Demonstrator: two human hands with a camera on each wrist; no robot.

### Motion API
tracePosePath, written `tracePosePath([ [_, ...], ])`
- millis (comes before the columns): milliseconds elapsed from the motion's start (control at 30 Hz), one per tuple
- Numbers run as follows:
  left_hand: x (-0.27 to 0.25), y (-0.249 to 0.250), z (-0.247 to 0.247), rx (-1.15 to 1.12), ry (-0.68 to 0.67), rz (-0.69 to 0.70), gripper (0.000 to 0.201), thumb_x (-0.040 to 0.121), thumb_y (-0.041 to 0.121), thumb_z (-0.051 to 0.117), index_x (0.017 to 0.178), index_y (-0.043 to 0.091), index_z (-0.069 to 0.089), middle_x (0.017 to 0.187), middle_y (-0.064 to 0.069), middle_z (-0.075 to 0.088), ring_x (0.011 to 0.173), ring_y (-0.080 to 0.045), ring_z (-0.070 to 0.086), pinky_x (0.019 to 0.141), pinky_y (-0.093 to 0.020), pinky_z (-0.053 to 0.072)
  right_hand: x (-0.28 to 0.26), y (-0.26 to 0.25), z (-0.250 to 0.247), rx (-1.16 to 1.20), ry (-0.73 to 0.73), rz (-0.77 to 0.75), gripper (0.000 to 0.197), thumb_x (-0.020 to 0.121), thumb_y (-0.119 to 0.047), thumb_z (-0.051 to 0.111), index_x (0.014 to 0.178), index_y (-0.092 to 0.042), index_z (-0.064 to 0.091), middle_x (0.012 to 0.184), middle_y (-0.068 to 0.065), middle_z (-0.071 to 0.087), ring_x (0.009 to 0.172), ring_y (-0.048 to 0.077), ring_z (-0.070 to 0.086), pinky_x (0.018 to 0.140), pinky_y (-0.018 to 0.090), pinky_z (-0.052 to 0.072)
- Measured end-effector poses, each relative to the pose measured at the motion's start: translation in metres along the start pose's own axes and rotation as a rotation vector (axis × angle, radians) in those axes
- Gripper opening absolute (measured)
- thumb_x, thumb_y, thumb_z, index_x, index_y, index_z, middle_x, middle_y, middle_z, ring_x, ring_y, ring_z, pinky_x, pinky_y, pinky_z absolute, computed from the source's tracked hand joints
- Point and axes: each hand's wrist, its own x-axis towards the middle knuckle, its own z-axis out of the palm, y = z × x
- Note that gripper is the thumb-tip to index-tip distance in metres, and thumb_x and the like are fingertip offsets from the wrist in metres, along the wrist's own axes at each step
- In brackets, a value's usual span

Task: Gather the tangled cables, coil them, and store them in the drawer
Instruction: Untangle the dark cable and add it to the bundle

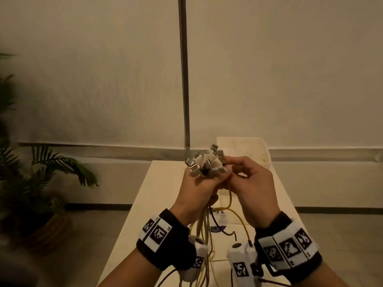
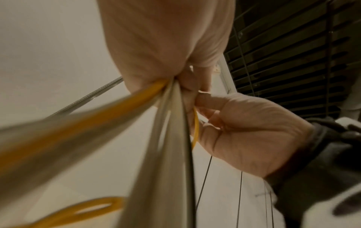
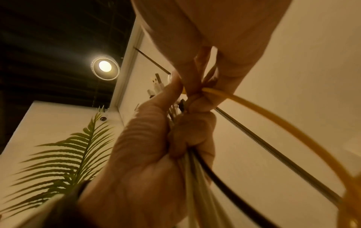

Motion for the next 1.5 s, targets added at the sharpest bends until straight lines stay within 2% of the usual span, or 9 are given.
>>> tracePosePath([
  [267, 0.008, -0.010, 0.011, -0.049, 0.171, -0.073, 0.023, 0.096, 0.027, 0.062, 0.088, 0.009, 0.072, 0.068, -0.014, 0.061, 0.058, -0.027, 0.048, 0.049, -0.030, 0.033, -0.005, 0.014, -0.001, -0.103, -0.026, 0.047, 0.026, 0.078, 0.004, 0.071, 0.086, -0.005, 0.048, 0.081, 0.008, 0.068, 0.057, 0.027, 0.061, 0.052, 0.035, 0.054],
  [433, 0.018, 0.007, -0.017, -0.160, 0.330, 0.007, 0.036, 0.095, 0.039, 0.052, 0.071, 0.014, 0.049, 0.066, -0.004, 0.051, 0.062, -0.018, 0.053, 0.057, -0.032, 0.050, -0.020, 0.048, -0.012, -0.240, -0.228, 0.118, 0.017, 0.082, -0.008, 0.072, 0.090, -0.019, 0.061, 0.065, 0.002, 0.058, 0.053, 0.014, 0.053, 0.049, 0.023, 0.044],
  [533, 0.013, 0.024, -0.041, -0.284, 0.288, 0.053, 0.040, 0.086, 0.049, 0.050, 0.068, 0.014, 0.045, 0.060, -0.002, 0.043, 0.058, -0.017, 0.056, 0.064, -0.039, 0.059, -0.019, 0.065, -0.031, -0.317, -0.381, 0.156, 0.007, 0.088, -0.007, 0.065, 0.084, -0.008, 0.070, 0.063, -0.001, 0.061, 0.054, 0.008, 0.056, 0.054, 0.018, 0.046],
  [667, 0.005, 0.050, -0.078, -0.285, 0.250, 0.124, 0.044, 0.088, 0.055, 0.046, 0.062, 0.021, 0.036, 0.055, 0.005, 0.023, 0.042, -0.007, 0.020, 0.038, -0.021, 0.016, -0.013, 0.091, -0.061, -0.373, -0.406, 0.237, 0.027, 0.094, -0.006, 0.056, 0.071, -0.009, 0.069, 0.051, -0.005, 0.050, 0.047, 0.008, 0.043, 0.052, 0.022, 0.037],
  [800, -0.006, 0.065, -0.085, -0.157, 0.218, 0.202, 0.052, 0.069, 0.062, 0.070, 0.067, 0.022, 0.037, 0.053, 0.009, 0.028, 0.040, -0.004, 0.022, 0.036, -0.015, 0.020, 0.004, 0.105, -0.060, -0.484, -0.461, 0.199, 0.033, 0.095, -0.017, 0.057, 0.063, -0.020, 0.064, 0.049, -0.010, 0.048, 0.049, 0.006, 0.042, 0.055, 0.020, 0.035],
  [1000, -0.027, 0.086, -0.093, -0.049, 0.071, 0.111, 0.033, 0.092, 0.045, 0.055, 0.069, 0.021, 0.051, 0.051, 0.010, 0.030, 0.037, -0.003, 0.024, 0.035, -0.013, 0.021, -0.005, 0.112, -0.068, -0.346, -0.414, 0.343, 0.046, 0.092, -0.044, 0.056, 0.053, -0.023, 0.043, 0.052, -0.006, 0.033, 0.048, 0.014, 0.027, 0.050, 0.027, 0.025],
  [1167, -0.034, 0.043, -0.042, 0.402, -0.263, -0.074, 0.021, 0.091, 0.018, 0.067, 0.112, 0.017, 0.067, 0.057, 0.015, 0.054, 0.043, -0.001, 0.039, 0.042, -0.016, 0.034, -0.011, 0.071, -0.043, -0.187, -0.361, 0.334, 0.044, 0.095, -0.038, 0.044, 0.057, -0.018, 0.037, 0.051, -0.002, 0.026, 0.045, 0.014, 0.019, 0.044, 0.023, 0.020],
  [1367, -0.024, 0.010, -0.007, 0.674, -0.122, 0.018, 0.015, 0.092, 0.019, 0.067, 0.087, 0.032, 0.067, 0.057, 0.028, 0.060, 0.051, 0.010, 0.055, 0.050, -0.008, 0.036, -0.013, 0.035, -0.031, -0.549, -0.465, 0.015, 0.046, 0.101, -0.033, 0.041, 0.066, -0.005, 0.052, 0.050, -0.009, 0.036, 0.048, 0.007, 0.030, 0.052, 0.019, 0.029],
  [1500, -0.026, 0.007, -0.001, 0.617, -0.020, 0.199, 0.035, 0.089, 0.005, 0.068, 0.089, 0.039, 0.062, 0.059, 0.033, 0.061, 0.054, 0.014, 0.056, 0.052, -0.001, 0.038, -0.011, 0.025, -0.030, -0.543, -0.448, -0.004, 0.043, 0.100, -0.033, 0.039, 0.059, -0.022, 0.043, 0.048, -0.011, 0.041, 0.047, 0.005, 0.035, 0.050, 0.014, 0.031],
])
